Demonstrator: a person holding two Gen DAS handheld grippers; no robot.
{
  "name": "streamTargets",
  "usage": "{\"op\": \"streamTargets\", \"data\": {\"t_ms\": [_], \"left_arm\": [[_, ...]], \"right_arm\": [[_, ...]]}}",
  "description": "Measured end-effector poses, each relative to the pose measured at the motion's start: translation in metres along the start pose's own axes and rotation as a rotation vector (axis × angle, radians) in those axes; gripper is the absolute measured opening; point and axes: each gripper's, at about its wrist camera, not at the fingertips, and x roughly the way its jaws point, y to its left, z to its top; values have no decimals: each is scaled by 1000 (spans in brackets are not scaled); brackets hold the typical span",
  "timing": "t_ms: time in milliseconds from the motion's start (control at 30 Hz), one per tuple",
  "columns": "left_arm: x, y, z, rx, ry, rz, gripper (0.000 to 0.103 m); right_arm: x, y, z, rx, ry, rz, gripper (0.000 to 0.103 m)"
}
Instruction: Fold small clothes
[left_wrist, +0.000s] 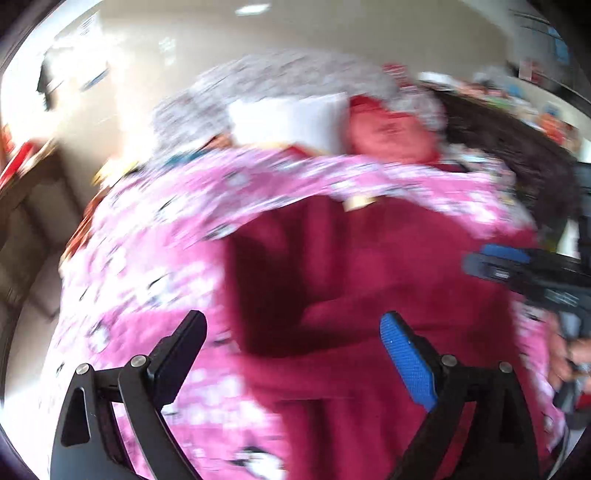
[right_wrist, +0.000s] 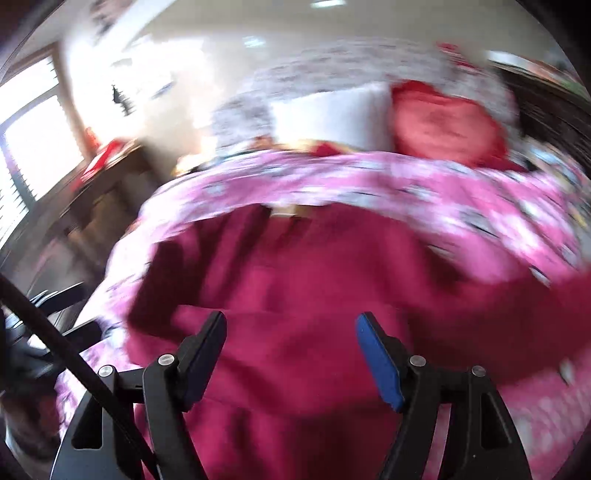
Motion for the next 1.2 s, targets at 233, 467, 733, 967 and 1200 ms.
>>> {"op": "streamTargets", "data": {"t_ms": [233,467,733,967,1200], "left_arm": [[42,51,-52,-130,137,8,95],[48,78,-66,-201,147,-29,95],[32,84,-55,-220,80,-47,95],[42,65,-49,-185,99,-28,95],[33,61,-50,-177,74,-20,95]], "right_arm": [[96,110,17,-277,92,104,65],[176,153,15,-363,180,87,56],[141,152,38,-313,24,89,4],[184,148,56,-276,34,-15,5],[119,87,34,-93,92,79,69]]}}
